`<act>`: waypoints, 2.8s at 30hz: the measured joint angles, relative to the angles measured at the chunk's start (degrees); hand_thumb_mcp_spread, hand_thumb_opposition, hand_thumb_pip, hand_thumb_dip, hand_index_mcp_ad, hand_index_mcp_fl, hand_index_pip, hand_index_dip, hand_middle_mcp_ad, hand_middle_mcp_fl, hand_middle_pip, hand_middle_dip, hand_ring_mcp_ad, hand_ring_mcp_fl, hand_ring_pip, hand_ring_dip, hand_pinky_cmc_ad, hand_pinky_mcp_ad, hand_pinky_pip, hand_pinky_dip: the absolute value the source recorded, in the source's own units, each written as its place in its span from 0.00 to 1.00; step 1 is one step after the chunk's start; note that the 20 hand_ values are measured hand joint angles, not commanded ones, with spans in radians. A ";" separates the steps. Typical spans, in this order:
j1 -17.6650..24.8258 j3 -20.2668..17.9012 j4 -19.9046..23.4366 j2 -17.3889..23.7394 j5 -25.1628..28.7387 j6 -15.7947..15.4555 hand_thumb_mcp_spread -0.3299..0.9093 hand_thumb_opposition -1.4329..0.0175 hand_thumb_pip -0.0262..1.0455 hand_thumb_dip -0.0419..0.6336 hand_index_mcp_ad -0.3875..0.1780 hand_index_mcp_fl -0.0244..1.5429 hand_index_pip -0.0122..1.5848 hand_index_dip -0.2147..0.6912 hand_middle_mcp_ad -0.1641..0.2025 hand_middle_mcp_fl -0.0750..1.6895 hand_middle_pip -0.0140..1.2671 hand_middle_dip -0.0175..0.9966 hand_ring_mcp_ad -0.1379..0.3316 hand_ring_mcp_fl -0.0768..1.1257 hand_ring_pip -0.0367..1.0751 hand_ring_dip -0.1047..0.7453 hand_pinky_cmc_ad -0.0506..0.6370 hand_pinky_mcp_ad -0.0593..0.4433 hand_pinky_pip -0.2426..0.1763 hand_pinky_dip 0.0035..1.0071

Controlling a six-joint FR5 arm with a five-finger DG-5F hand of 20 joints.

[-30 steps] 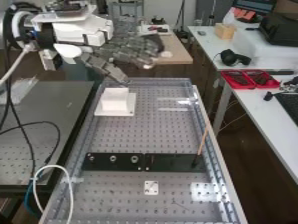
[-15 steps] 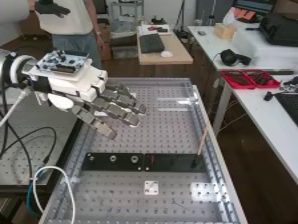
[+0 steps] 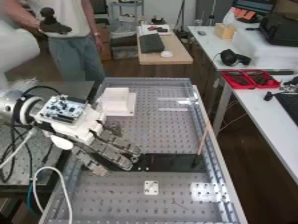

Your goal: Grab the larger nut and place it in the white container

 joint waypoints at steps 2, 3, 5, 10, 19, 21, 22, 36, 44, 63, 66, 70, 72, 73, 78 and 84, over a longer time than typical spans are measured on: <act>-0.02 -0.46 1.11 -0.63 0.29 -0.05 0.51 0.40 0.68 0.32 0.45 0.03 0.96 0.31 0.70 0.05 0.12 0.24 0.67 0.07 0.10 0.30 0.67 0.80 0.32 0.63; -0.08 -0.81 2.03 -1.11 0.49 -0.07 0.51 0.40 0.68 0.32 0.45 0.03 0.97 0.33 0.70 0.04 0.11 0.24 0.67 0.07 0.09 0.30 0.67 0.80 0.32 0.63; -0.25 -1.27 3.30 -1.91 0.70 -0.09 0.51 0.40 0.68 0.32 0.45 0.03 0.97 0.33 0.70 0.05 0.11 0.24 0.67 0.06 0.10 0.30 0.67 0.80 0.33 0.63; -0.77 -2.96 7.54 -4.18 0.31 -1.42 0.51 0.40 0.68 0.32 0.45 0.02 0.98 0.34 0.70 0.04 0.12 0.24 0.67 0.06 0.10 0.30 0.67 0.80 0.33 0.63; -1.32 -4.04 11.26 -7.25 -1.49 -4.48 0.53 0.38 0.69 0.34 0.45 0.02 0.98 0.34 0.70 0.05 0.12 0.24 0.67 0.06 0.10 0.30 0.66 0.79 0.33 0.61; -1.34 -4.13 12.24 -7.74 -1.86 -5.41 0.53 0.38 0.69 0.34 0.44 0.02 0.98 0.34 0.69 0.05 0.11 0.24 0.66 0.06 0.10 0.30 0.66 0.80 0.33 0.61; -1.36 -4.22 12.99 -8.06 -2.04 -6.02 0.53 0.38 0.69 0.34 0.44 0.02 0.98 0.34 0.70 0.05 0.11 0.24 0.67 0.06 0.10 0.30 0.66 0.80 0.33 0.61; -1.40 -4.76 18.05 -10.82 -2.46 -7.38 0.53 0.38 0.70 0.34 0.44 0.02 0.98 0.34 0.69 0.04 0.12 0.24 0.64 0.06 0.14 0.30 0.66 0.77 0.33 0.62; -1.68 -4.46 18.54 -11.13 -2.99 -7.57 0.53 0.38 0.70 0.35 0.43 0.02 0.98 0.34 0.69 0.04 0.12 0.24 0.64 0.06 0.16 0.30 0.65 0.77 0.33 0.63; -1.89 -3.68 16.64 -11.61 -4.06 -8.06 0.54 0.39 0.75 0.37 0.43 0.02 0.98 0.34 0.69 0.04 0.11 0.23 0.64 0.07 0.17 0.30 0.63 0.77 0.33 0.64; -1.83 -4.07 16.77 -11.36 -4.03 -7.81 0.54 0.38 0.77 0.39 0.43 0.02 0.98 0.34 0.69 0.04 0.11 0.23 0.64 0.07 0.17 0.30 0.63 0.77 0.33 0.64; -1.57 -4.56 17.07 -10.98 -3.59 -7.27 0.55 0.39 0.77 0.39 0.43 0.02 0.98 0.34 0.69 0.04 0.11 0.23 0.64 0.07 0.17 0.30 0.63 0.77 0.33 0.64; -1.42 -4.75 17.29 -10.87 -3.32 -7.00 0.55 0.39 0.77 0.39 0.43 0.02 0.98 0.34 0.69 0.04 0.11 0.23 0.64 0.07 0.17 0.30 0.63 0.77 0.33 0.64; -1.33 -4.84 17.41 -10.83 -3.21 -6.92 0.56 0.39 0.77 0.39 0.43 0.02 0.98 0.34 0.69 0.04 0.11 0.23 0.64 0.07 0.17 0.30 0.63 0.77 0.33 0.64; -1.05 -5.03 17.63 -10.85 -2.92 -6.61 0.55 0.38 0.77 0.39 0.44 0.02 0.98 0.34 0.69 0.05 0.11 0.23 0.64 0.06 0.17 0.29 0.61 0.77 0.33 0.64; -0.87 -5.18 17.61 -10.87 -2.98 -6.54 0.55 0.38 0.77 0.39 0.44 0.02 0.98 0.34 0.69 0.05 0.11 0.23 0.64 0.06 0.18 0.29 0.61 0.77 0.33 0.65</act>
